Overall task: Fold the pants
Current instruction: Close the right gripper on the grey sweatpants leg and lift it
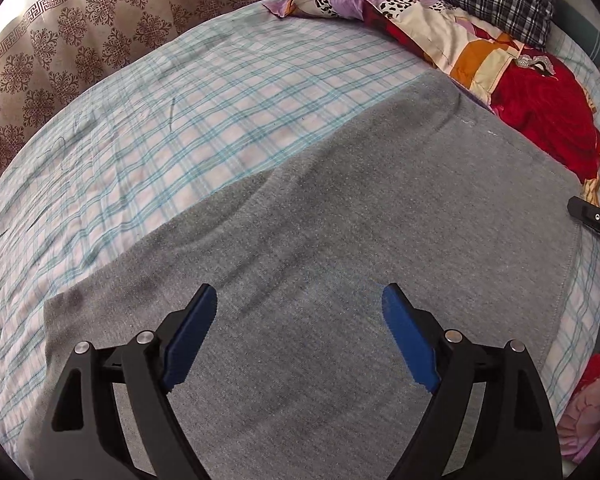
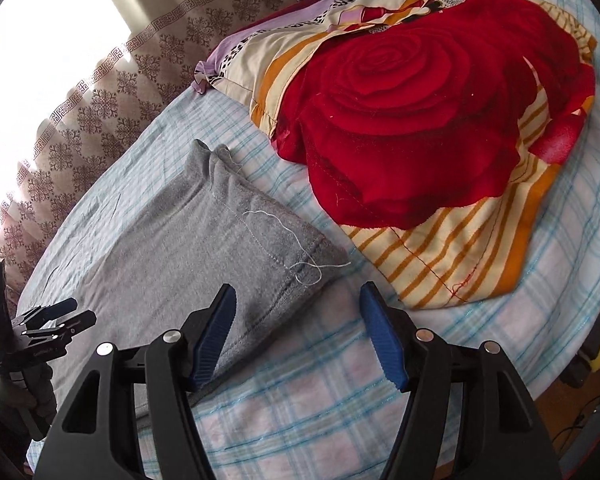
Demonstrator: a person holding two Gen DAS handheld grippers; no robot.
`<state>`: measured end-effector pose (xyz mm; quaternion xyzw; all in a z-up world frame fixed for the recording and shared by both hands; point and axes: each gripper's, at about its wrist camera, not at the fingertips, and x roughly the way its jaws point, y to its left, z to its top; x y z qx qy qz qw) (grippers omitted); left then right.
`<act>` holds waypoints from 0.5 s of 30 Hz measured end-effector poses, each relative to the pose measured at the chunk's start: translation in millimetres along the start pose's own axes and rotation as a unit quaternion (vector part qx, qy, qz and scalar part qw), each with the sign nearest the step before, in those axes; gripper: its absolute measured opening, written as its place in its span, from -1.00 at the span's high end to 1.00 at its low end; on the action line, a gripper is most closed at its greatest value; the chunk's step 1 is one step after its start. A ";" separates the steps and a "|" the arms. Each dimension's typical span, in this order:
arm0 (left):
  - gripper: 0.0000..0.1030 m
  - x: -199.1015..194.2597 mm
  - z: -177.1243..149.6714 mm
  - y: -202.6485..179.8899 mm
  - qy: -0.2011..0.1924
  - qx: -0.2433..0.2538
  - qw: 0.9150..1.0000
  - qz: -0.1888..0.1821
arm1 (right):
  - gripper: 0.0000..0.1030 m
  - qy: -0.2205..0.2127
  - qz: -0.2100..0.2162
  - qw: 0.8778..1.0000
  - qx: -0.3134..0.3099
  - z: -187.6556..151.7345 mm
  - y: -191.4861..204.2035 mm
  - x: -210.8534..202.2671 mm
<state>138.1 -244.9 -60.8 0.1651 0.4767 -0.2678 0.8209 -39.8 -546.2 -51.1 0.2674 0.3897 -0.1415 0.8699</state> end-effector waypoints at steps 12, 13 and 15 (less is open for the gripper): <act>-0.67 7.1 4.3 -15.5 0.009 0.009 1.000 -0.014 | 0.16 -0.006 0.025 1.000 0.013 10.3 8.6 19.4; -0.67 7.8 5.1 -15.6 0.011 0.007 1.000 -0.018 | 0.20 -0.005 0.025 1.000 0.014 11.1 8.7 21.2; -0.67 8.6 7.4 -15.8 0.014 0.002 1.000 -0.024 | 0.33 -0.003 0.028 0.999 0.024 13.5 6.2 24.1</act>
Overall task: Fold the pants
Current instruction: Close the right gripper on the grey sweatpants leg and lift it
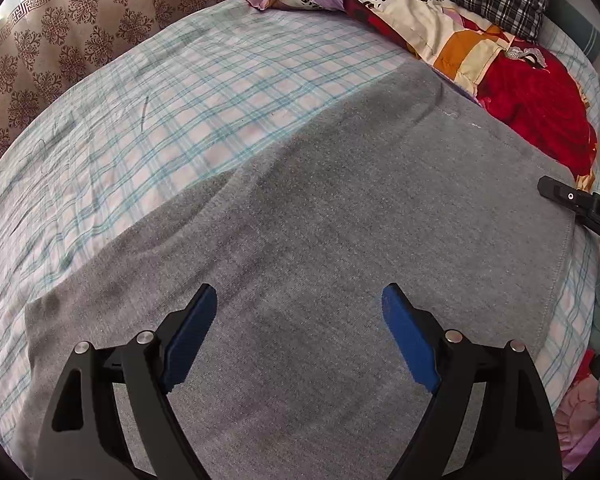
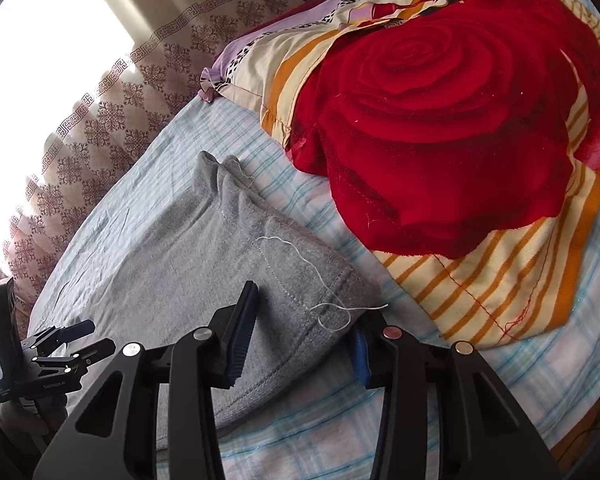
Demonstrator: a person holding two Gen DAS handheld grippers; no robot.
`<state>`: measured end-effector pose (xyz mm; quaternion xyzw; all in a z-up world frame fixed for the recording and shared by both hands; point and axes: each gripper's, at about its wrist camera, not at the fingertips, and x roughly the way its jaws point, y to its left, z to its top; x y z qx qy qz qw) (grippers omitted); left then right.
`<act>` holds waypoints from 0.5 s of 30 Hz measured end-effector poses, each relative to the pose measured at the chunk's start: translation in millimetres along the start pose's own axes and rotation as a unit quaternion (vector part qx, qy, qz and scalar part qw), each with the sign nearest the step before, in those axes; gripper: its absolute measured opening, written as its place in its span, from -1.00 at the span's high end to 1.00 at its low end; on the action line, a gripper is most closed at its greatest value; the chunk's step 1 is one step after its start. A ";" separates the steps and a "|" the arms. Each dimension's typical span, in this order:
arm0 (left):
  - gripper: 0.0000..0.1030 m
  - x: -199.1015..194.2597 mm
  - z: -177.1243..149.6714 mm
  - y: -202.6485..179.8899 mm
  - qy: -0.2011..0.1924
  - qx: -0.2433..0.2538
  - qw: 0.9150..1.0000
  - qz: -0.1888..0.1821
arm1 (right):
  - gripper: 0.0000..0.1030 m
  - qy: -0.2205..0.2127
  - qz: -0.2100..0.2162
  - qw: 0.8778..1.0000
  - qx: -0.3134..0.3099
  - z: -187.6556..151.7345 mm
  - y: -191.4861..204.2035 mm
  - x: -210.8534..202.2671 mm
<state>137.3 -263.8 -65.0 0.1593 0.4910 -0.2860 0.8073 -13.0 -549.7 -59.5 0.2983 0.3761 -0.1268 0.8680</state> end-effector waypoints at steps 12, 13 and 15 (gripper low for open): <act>-0.67 -7.1 35.3 -0.5 0.001 -0.040 0.997 -0.062 | 0.62 -0.071 -0.041 0.982 -0.173 -12.3 76.4 -39.4; -0.67 -9.1 40.3 -0.3 -0.001 -0.046 0.996 -0.070 | 0.63 -0.077 -0.044 0.978 -0.191 -16.2 84.5 -43.4; -0.67 -12.9 50.8 0.1 -0.001 -0.059 0.994 -0.091 | 0.63 -0.085 -0.047 0.970 -0.222 -23.3 99.7 -48.1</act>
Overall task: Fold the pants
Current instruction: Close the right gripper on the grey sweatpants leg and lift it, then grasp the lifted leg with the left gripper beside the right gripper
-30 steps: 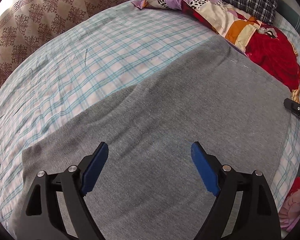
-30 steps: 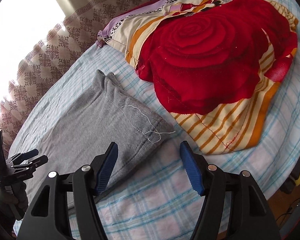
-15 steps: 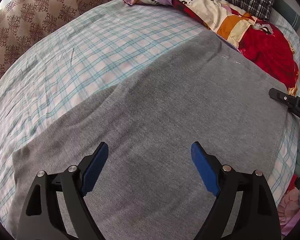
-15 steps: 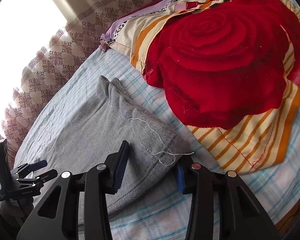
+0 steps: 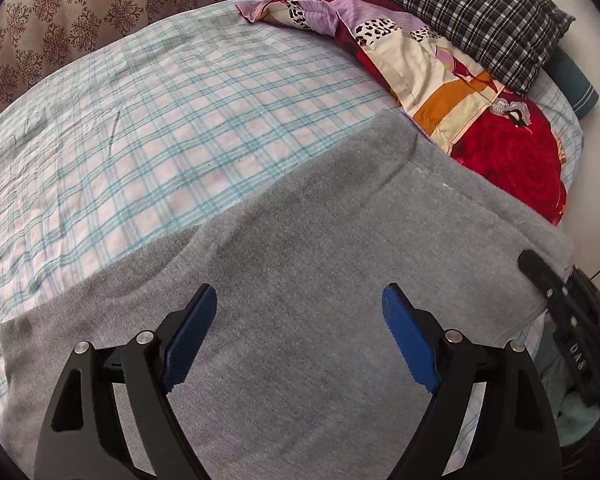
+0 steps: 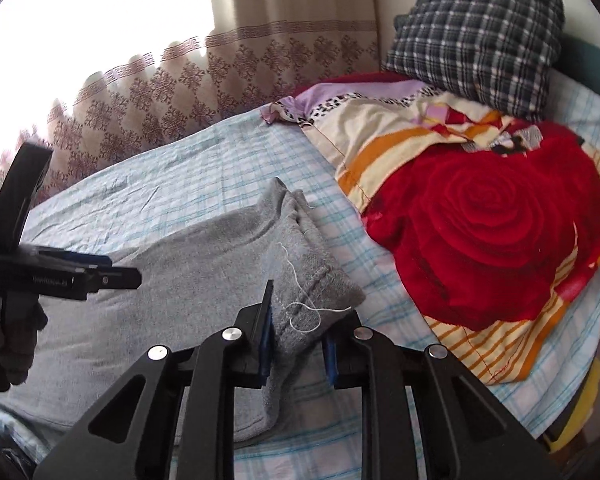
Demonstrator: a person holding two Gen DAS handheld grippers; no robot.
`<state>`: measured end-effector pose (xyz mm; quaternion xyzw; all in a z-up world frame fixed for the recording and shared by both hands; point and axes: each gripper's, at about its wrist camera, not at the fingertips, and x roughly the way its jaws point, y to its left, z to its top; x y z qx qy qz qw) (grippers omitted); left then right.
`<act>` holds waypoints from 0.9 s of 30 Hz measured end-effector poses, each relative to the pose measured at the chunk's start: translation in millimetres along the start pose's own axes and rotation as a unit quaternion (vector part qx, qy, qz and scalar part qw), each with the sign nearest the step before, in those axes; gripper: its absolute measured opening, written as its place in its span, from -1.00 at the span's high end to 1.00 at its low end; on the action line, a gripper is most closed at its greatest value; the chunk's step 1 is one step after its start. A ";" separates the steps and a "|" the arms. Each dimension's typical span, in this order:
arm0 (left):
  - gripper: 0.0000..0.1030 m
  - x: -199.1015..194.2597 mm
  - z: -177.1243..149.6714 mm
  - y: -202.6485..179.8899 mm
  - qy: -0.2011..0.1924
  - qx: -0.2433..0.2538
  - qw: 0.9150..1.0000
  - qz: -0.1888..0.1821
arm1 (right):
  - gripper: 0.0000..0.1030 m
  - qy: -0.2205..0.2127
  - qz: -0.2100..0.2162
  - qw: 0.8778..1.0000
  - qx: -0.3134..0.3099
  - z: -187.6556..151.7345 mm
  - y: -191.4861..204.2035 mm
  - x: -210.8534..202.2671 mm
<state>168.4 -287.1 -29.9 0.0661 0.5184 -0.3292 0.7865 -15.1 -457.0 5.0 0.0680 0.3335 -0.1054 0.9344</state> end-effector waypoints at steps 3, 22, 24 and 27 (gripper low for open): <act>-0.77 -6.6 14.3 -3.0 -0.001 -0.017 0.999 -0.032 | 0.63 -0.015 -0.010 0.998 -0.054 -1.2 25.1 -9.7; -0.90 5.2 27.0 -12.6 0.043 -0.047 0.992 -0.113 | 0.64 -0.033 0.030 0.968 -0.248 -43.6 139.9 -35.9; -0.88 6.7 25.9 -7.1 0.042 -0.054 0.991 -0.114 | 0.65 -0.033 0.038 0.966 -0.253 -45.5 144.6 -38.9; -0.40 9.2 24.0 2.4 0.050 -0.066 0.990 -0.117 | 0.64 -0.033 0.050 0.965 -0.256 -46.0 149.3 -42.8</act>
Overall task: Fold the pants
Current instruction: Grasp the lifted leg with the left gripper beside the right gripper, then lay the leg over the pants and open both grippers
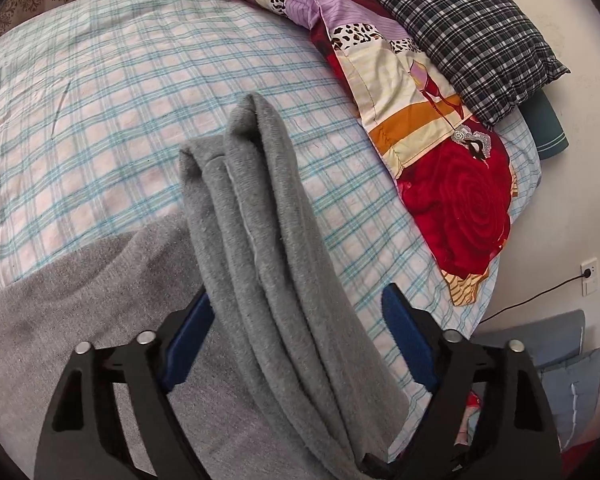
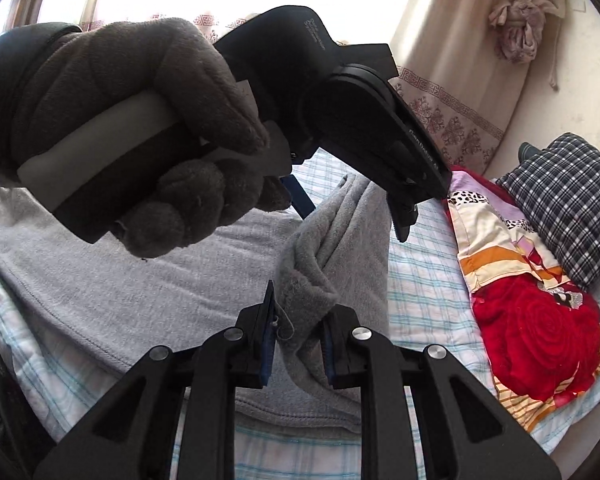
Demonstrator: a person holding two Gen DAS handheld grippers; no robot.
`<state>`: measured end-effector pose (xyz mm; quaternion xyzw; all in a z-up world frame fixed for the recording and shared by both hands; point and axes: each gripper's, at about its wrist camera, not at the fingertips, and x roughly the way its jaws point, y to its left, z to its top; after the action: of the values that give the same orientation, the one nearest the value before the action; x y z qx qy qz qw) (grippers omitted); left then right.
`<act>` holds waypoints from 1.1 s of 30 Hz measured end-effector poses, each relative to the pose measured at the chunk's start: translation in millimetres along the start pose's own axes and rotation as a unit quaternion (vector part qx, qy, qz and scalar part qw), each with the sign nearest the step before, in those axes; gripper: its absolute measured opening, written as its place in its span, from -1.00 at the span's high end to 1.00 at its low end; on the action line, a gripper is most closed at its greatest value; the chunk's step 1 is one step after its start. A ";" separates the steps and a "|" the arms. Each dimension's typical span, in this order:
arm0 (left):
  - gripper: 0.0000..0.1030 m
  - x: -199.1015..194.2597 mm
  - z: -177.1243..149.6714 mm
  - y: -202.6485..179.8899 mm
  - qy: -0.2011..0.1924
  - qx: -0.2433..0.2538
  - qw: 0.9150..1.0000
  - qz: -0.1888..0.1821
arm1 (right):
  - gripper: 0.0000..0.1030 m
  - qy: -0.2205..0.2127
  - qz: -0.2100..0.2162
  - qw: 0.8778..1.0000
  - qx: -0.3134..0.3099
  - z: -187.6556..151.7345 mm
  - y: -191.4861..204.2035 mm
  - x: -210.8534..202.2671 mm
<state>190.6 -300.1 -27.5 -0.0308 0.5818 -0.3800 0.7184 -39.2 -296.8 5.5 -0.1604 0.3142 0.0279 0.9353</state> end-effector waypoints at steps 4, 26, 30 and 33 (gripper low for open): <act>0.44 -2.9 -5.0 20.3 0.008 -0.031 0.999 -0.003 | 0.64 -0.002 0.012 1.000 0.003 1.9 1.0 -2.4; 0.55 -119.8 -104.7 140.0 -0.080 -0.087 0.991 0.059 | 0.64 0.016 0.232 0.972 0.005 52.2 96.8 -9.5; 0.55 -122.4 -123.2 164.3 -0.081 -0.105 0.990 0.057 | 0.64 0.031 0.244 0.969 -0.014 54.7 120.1 -3.7; 0.55 -121.3 -132.5 176.2 -0.082 -0.116 0.988 0.056 | 0.64 0.043 0.248 0.968 -0.015 55.7 129.5 1.2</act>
<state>162.4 -51.8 -57.2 -0.1122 0.5615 -0.2653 0.7758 -25.9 -156.5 10.0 -0.0920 0.3839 0.2569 0.8821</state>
